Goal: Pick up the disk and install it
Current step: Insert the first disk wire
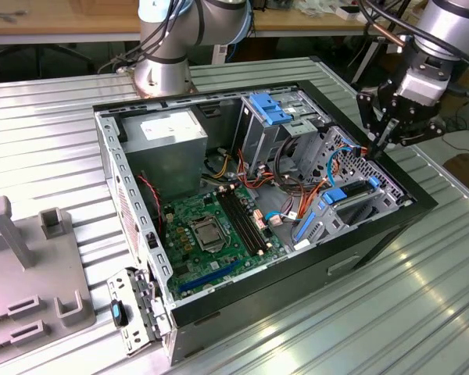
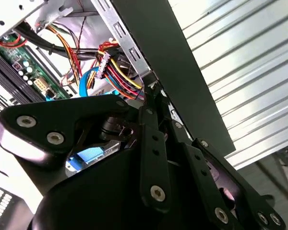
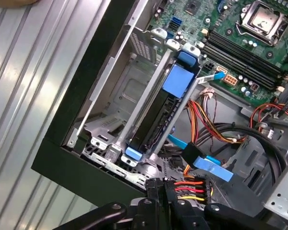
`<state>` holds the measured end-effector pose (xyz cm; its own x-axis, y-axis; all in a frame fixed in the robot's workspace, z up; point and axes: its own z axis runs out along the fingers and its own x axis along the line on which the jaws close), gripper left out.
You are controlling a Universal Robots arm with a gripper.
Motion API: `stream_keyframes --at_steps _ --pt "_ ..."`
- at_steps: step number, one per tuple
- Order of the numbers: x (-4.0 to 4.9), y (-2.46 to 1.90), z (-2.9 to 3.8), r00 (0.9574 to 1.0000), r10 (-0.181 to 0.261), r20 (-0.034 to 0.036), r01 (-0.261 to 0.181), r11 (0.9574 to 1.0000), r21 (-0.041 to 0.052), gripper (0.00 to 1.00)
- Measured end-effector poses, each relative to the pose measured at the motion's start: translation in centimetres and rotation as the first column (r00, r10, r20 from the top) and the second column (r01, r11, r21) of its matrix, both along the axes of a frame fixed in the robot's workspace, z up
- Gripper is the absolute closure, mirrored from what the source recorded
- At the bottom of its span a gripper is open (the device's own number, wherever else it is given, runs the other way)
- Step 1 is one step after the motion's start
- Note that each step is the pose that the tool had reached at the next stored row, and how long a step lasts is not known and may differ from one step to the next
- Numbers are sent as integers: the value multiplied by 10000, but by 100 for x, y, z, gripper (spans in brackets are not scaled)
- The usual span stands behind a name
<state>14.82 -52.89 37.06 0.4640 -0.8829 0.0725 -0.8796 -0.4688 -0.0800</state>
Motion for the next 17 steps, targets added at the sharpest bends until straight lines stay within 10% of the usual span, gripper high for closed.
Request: stream_keyframes --at_steps 3,8,13,17 --pt "-3 -4 -1 9996 -264 -39 265 9994 221 83" --pt "-3 -15 -9 9959 -903 -41 903 9957 223 83" --pt "-3 -15 -18 9821 -1885 -41 1885 9818 221 83" --pt "-74 -17 -19 9813 -1925 -41 1926 9810 221 83"
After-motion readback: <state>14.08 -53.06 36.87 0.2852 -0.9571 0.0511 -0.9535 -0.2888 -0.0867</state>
